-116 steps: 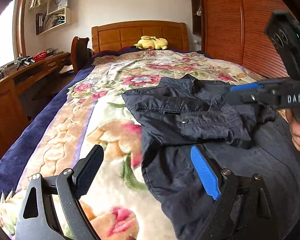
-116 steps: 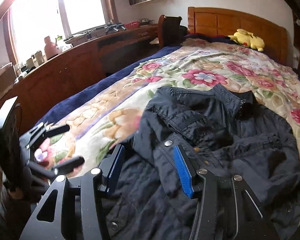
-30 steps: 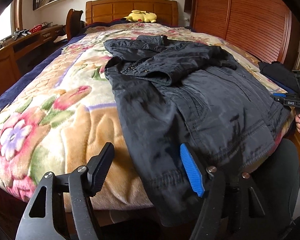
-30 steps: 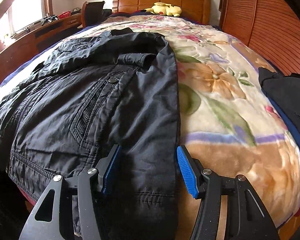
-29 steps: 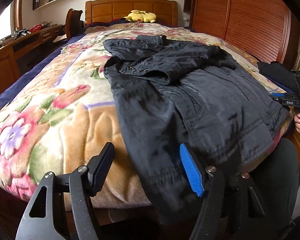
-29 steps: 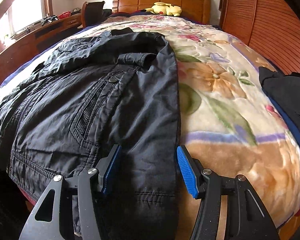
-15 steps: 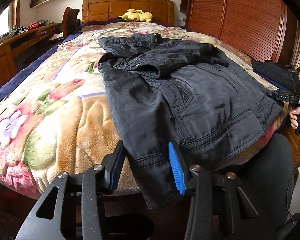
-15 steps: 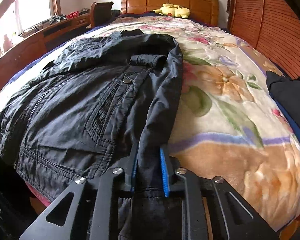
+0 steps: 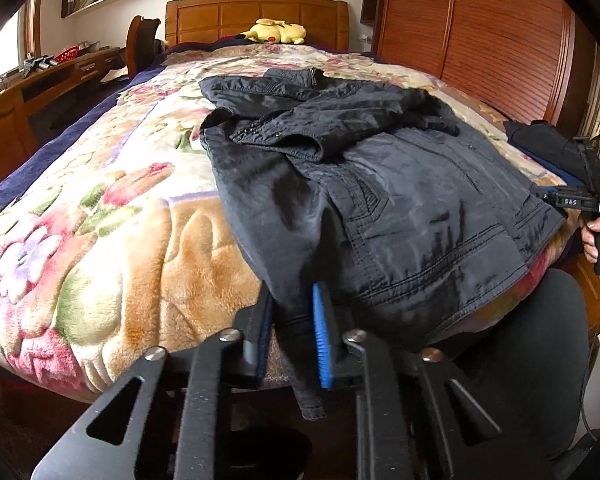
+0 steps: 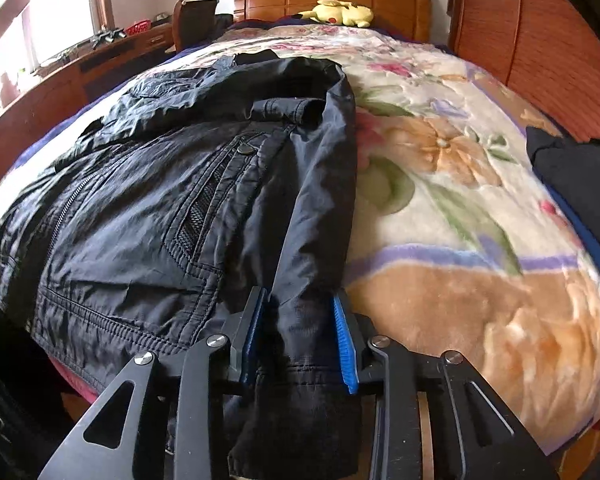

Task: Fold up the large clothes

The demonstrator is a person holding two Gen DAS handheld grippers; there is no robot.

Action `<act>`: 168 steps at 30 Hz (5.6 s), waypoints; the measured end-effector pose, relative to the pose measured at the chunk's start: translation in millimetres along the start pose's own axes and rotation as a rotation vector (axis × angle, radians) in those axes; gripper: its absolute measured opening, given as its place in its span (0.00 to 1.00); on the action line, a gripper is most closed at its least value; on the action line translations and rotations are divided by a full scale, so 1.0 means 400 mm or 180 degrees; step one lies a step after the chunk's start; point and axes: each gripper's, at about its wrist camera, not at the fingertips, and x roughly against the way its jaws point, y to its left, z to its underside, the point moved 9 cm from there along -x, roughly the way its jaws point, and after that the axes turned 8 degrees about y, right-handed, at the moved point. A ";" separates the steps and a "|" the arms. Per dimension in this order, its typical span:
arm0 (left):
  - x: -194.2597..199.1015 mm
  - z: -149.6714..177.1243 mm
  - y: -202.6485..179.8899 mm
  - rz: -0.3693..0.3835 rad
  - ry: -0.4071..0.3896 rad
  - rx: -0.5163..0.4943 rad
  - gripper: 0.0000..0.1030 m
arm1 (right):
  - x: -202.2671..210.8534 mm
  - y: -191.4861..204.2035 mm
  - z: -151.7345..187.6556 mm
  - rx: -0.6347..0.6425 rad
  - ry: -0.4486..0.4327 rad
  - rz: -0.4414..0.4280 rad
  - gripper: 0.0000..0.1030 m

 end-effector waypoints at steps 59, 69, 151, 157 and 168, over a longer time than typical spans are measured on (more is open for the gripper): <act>0.122 -0.422 0.153 -0.0207 -0.1107 0.0059 0.07 | 0.328 0.051 -0.306 0.0211 -0.1072 0.0023 0.04; -0.016 -0.601 0.213 -0.0390 -0.0998 0.0081 0.07 | 0.165 0.007 -0.553 0.0108 -0.1138 0.0132 0.04; -0.096 -0.480 0.166 0.0007 -0.0721 0.0096 0.87 | -0.178 0.443 -0.739 0.1558 -0.0011 0.0125 0.03; -0.103 -0.481 0.167 0.0027 -0.0712 0.0133 0.87 | -0.183 0.456 -0.870 0.1459 -0.0259 0.0341 0.03; -0.119 -0.474 0.173 -0.0006 -0.0660 0.0124 0.87 | -0.245 0.509 -0.939 0.1357 -0.0397 0.0555 0.03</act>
